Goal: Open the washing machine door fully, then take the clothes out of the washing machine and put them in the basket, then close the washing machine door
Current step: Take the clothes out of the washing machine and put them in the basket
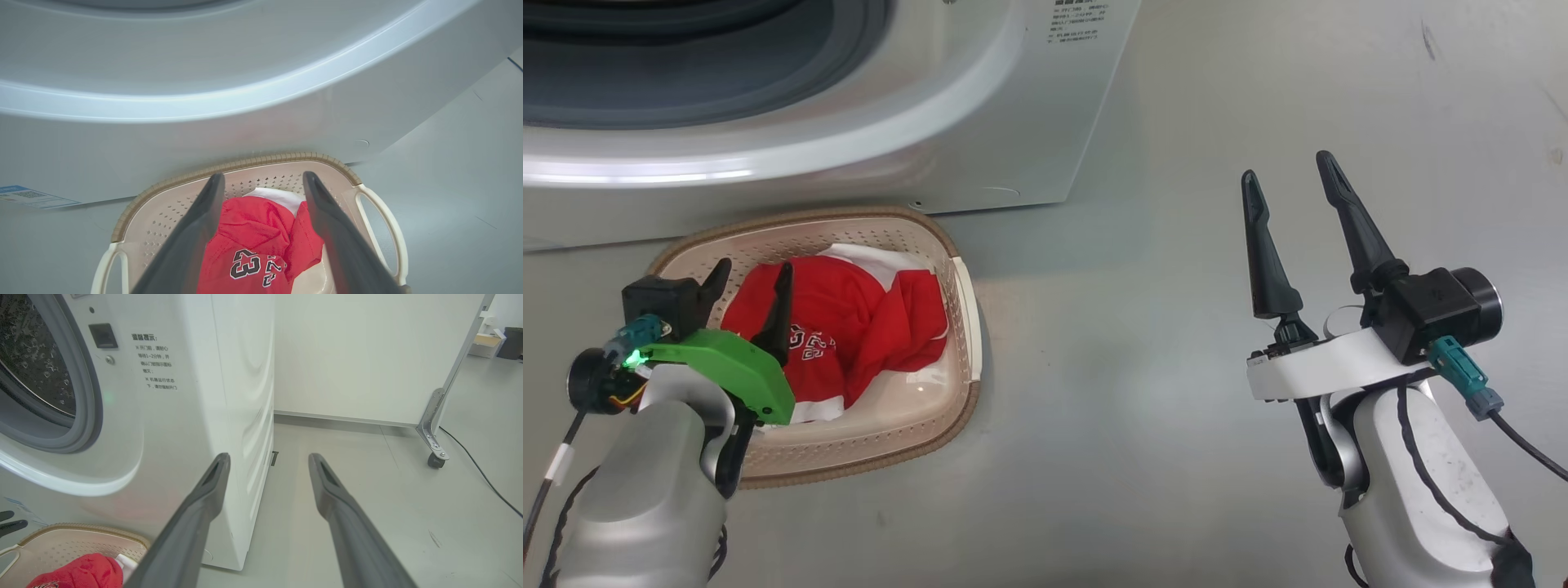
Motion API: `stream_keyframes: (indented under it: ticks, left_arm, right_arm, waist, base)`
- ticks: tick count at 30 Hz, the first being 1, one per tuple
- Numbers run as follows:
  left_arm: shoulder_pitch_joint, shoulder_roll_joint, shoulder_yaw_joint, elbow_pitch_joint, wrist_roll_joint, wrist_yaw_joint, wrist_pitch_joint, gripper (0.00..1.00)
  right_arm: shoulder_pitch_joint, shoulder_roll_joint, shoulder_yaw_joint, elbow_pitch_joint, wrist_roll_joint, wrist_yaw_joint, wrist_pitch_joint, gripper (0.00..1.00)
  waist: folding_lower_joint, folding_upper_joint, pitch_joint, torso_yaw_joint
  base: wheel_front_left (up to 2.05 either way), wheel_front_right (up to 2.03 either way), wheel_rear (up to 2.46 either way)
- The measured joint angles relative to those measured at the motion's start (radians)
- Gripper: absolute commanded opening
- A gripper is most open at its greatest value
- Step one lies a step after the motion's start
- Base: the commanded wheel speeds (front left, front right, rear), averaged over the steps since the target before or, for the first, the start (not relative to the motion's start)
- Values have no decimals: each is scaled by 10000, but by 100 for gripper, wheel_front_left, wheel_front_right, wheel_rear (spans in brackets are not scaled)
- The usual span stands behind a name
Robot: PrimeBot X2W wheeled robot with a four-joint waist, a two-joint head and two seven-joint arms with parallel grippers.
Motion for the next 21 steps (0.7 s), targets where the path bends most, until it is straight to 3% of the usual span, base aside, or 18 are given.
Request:
stream_keyframes:
  ticks: [13, 21]
  left_arm:
    - [531, 46, -111, -1200, -311, 0, -178, 100]
    - [1156, 309, 867, -2731, -589, 0, -196, 100]
  right_arm:
    - [487, -4, -222, 435, 134, 236, 2, 100]
    - [897, -2, -385, 573, 378, 299, 0, 100]
  waist:
    - [0, 0, -1474, 566]
    - [0, 0, -2437, 827]
  base:
    - [0, 0, 0]
    - [0, 0, 0]
